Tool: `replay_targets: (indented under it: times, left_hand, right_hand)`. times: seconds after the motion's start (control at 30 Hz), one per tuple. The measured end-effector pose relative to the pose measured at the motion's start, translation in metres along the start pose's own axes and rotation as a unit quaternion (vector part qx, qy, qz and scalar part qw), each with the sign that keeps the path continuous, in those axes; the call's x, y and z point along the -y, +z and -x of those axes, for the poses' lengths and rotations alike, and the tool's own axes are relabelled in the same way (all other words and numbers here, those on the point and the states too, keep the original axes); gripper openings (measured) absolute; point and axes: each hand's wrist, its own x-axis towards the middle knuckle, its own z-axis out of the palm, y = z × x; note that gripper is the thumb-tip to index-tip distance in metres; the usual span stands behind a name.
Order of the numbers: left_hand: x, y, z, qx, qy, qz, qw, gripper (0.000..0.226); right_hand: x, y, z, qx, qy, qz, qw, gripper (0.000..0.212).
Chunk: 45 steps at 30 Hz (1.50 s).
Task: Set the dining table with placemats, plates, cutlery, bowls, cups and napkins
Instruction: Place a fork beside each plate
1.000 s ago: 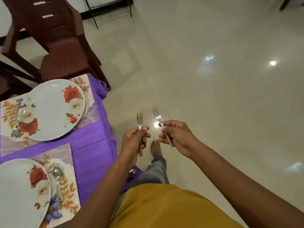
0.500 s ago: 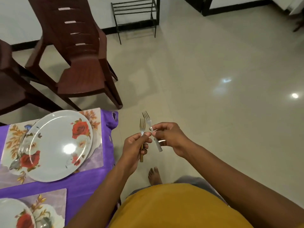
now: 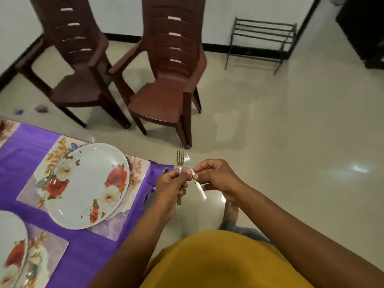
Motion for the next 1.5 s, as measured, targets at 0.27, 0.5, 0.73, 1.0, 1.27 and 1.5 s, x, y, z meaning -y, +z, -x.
replay_targets:
  times: [0.27,0.5,0.73,1.0,1.27,1.5]
  left_hand:
    - [-0.018,0.011,-0.015,-0.157,0.000,0.052,0.986,0.023]
    - [-0.016,-0.039,-0.023,-0.342,0.009,0.109,0.933,0.026]
    - [-0.007,-0.087,-0.040,-0.439,-0.023,0.214,0.873,0.019]
    - [0.002,-0.116,-0.036,-0.522,-0.023,0.262,0.811,0.009]
    - [0.008,-0.108,-0.036,-0.625,-0.040,0.361,0.691,0.016]
    - [0.000,-0.073,-0.062,-0.726,-0.090,0.450,0.512,0.024]
  right_hand:
    - [0.048,-0.003,-0.068,0.160,-0.010,0.129,0.979,0.016]
    - [0.083,0.056,-0.126,0.279,-0.052,0.266,0.921,0.016]
    - [0.106,0.127,-0.182,0.336,-0.110,0.413,0.839,0.025]
    - [0.118,0.216,-0.207,0.410,-0.190,0.537,0.712,0.047]
    - [0.103,0.305,-0.228,0.547,-0.268,0.605,0.512,0.060]
    - [0.098,0.373,-0.264,0.630,-0.379,0.638,0.229,0.075]
